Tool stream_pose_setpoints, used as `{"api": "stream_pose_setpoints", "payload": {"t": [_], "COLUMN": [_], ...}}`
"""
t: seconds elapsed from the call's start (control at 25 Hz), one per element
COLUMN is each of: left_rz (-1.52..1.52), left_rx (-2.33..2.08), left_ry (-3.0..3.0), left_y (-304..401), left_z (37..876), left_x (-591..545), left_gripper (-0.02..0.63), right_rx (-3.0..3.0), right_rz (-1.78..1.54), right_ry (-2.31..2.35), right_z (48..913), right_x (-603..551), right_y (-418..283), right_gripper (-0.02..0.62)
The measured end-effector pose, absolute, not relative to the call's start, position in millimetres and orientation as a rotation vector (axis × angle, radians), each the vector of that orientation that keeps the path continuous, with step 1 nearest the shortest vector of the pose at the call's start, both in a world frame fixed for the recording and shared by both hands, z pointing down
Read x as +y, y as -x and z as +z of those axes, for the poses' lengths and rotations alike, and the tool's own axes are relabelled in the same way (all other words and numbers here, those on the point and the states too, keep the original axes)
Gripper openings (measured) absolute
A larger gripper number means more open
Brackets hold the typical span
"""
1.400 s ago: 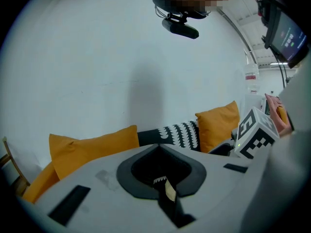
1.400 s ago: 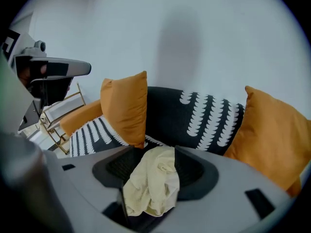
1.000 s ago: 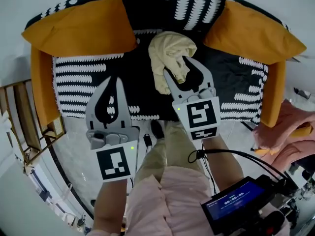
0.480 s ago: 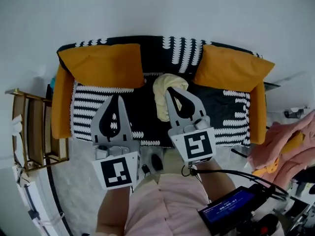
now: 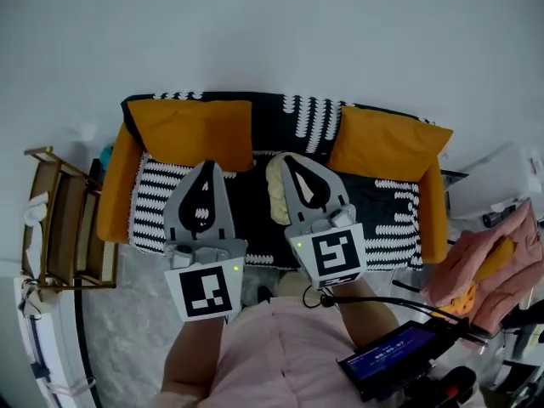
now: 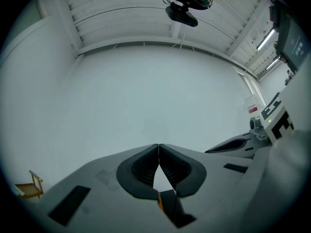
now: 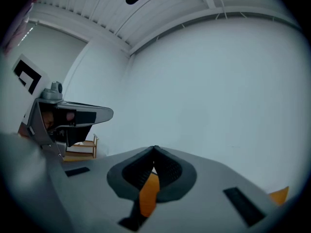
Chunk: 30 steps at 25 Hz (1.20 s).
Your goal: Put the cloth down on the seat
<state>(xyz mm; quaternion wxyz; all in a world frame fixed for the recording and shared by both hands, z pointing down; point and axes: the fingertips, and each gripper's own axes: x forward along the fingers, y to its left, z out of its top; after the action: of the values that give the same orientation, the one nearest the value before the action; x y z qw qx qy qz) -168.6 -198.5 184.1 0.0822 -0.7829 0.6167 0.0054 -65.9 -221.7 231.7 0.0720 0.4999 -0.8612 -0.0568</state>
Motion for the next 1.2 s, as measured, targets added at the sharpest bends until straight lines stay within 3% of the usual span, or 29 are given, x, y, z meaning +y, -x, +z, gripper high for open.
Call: {"api": "stream_pose_setpoints", "payload": {"t": [1.2], "left_rz": [0.034], "left_rx": [1.777], "left_ry": [2.341], "left_y": [153.8], "left_z": [171.6], "left_x": [-189.2], "left_gripper": [0.011], "right_rx": [-2.610], "right_rz": [-0.261], "right_ry": [-1.526], "right_z": [211.5], "right_x": [-207.9], "right_y": [62.7], "right_gripper": [0.000]}}
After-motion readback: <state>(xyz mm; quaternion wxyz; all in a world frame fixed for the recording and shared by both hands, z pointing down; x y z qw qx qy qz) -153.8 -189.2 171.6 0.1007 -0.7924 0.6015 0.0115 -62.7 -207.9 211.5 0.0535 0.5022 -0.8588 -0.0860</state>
